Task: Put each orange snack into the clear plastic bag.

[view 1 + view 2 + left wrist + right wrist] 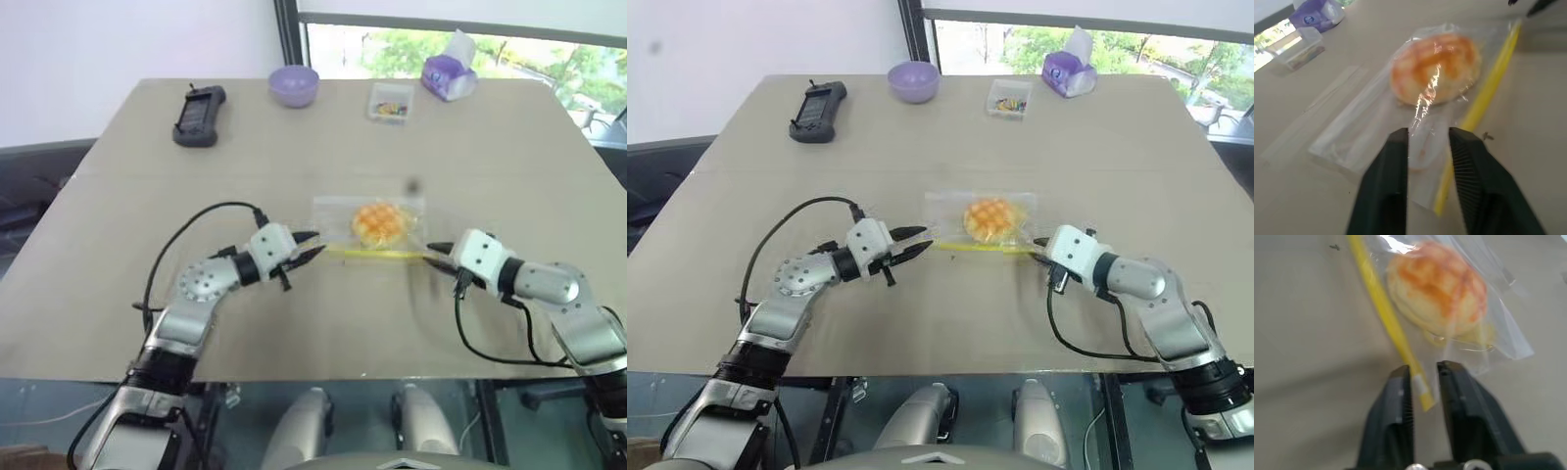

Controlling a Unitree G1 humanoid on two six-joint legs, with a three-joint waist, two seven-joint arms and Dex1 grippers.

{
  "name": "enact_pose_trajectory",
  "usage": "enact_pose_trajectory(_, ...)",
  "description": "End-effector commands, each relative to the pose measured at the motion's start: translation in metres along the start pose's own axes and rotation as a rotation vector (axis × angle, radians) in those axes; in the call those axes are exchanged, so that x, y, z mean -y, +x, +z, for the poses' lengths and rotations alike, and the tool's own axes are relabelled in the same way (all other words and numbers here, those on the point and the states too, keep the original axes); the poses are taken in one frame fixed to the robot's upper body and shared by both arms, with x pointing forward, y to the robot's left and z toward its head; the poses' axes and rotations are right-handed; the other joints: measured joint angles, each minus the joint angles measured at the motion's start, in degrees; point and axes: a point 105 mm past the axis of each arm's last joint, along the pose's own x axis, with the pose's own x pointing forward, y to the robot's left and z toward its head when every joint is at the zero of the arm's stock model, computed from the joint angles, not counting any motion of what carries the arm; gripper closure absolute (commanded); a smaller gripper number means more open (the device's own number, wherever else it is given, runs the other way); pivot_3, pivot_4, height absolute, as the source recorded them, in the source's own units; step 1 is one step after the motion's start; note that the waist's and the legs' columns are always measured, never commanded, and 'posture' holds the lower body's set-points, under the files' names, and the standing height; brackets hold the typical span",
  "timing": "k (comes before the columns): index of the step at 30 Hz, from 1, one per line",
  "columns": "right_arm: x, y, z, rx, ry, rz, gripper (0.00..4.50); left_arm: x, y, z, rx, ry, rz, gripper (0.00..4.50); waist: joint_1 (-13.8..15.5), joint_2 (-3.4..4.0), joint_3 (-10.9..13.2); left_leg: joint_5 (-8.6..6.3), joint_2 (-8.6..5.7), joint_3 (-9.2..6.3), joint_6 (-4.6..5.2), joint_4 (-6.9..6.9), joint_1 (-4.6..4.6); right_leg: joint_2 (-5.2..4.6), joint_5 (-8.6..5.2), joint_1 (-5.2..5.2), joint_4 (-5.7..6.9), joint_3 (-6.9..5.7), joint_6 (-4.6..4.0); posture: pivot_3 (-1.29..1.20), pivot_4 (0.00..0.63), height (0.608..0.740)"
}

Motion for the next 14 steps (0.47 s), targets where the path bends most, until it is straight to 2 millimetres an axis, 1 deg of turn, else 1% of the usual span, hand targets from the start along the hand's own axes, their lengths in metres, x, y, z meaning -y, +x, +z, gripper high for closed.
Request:
enact_pose_trajectory(1, 0.017, -0.025, 0.004, 0.03, 0.077, -0.065, 1.75, -0.008, -0.025, 0.019, 0.033, -0.086, 0.013, 1.43, -0.02, 0.0, 0.0, 0.0, 0.01, 0.0, 0.0, 0.0, -0.01, 0.0, 0.0, -0.01, 0.02, 0.0, 0.0, 0.0, 0.15, 0.74)
enact_pose_trajectory(3, 0.021, -0.038, -0.003, 0.02, 0.123, -0.084, 0.72, -0.008, -0.041, 0.019, 0.006, -0.144, 0.02, 0.43, -0.08, 0.0, 0.0, 0.0, 0.04, 0.01, -0.01, -0.04, -0.04, -0.01, 0.01, -0.06, 0.01, 0.03, -0.01, 0.0, 0.15, 0.74)
enact_pose_trajectory(4, 0.023, -0.046, -0.006, 0.022, 0.153, -0.098, 0.22, -0.008, -0.05, 0.02, -0.002, -0.174, 0.027, 0.01, -0.08, 0.01, 0.0, 0.01, 0.05, 0.02, -0.02, -0.04, -0.05, -0.02, 0.0, -0.06, -0.02, 0.03, -0.01, 0.0, 0.15, 0.74)
enact_pose_trajectory(5, 0.025, -0.054, -0.007, 0.032, 0.189, -0.112, 0.1, -0.008, -0.059, 0.021, -0.009, -0.197, 0.033, 0.0, -0.05, 0.0, 0.0, 0.01, 0.06, 0.03, -0.02, -0.06, -0.04, -0.02, 0.0, -0.05, -0.04, 0.04, -0.01, 0.0, 0.15, 0.74)
enact_pose_trajectory(7, 0.028, -0.07, -0.01, 0.031, 0.227, -0.127, 0.1, -0.007, -0.076, 0.023, -0.043, -0.221, 0.056, 0.0, -0.02, 0.01, 0.0, 0.0, 0.12, 0.05, -0.02, -0.08, -0.07, -0.02, 0.0, -0.05, -0.11, 0.03, -0.01, 0.0, 0.15, 0.74)
enact_pose_trajectory(10, 0.026, -0.086, -0.01, 0.037, 0.281, -0.111, 0.1, -0.004, -0.096, 0.024, -0.098, -0.254, 0.07, 0.0, 0.27, 0.01, 0.0, -0.01, 0.16, 0.08, 0.0, -0.11, -0.06, -0.03, 0.0, -0.04, -0.15, 0.05, -0.02, 0.0, 0.15, 0.74)
enact_pose_trajectory(12, 0.023, -0.091, -0.008, 0.045, 0.304, -0.096, 0.1, -0.004, -0.102, 0.025, -0.107, -0.271, 0.075, 0.0, 0.53, 0.02, 0.0, -0.01, 0.19, 0.08, 0.01, -0.11, -0.02, -0.02, 0.0, -0.03, -0.12, 0.04, -0.02, 0.0, 0.15, 0.74)
enact_pose_trajectory(14, 0.021, -0.092, -0.007, 0.048, 0.312, -0.091, 0.1, -0.004, -0.103, 0.025, -0.111, -0.265, 0.078, 0.0, 0.69, 0.02, 0.0, -0.02, 0.25, 0.09, 0.01, -0.11, 0.01, 0.03, 0.0, 0.01, -0.12, 0.02, -0.03, 0.0, 0.15, 0.74)
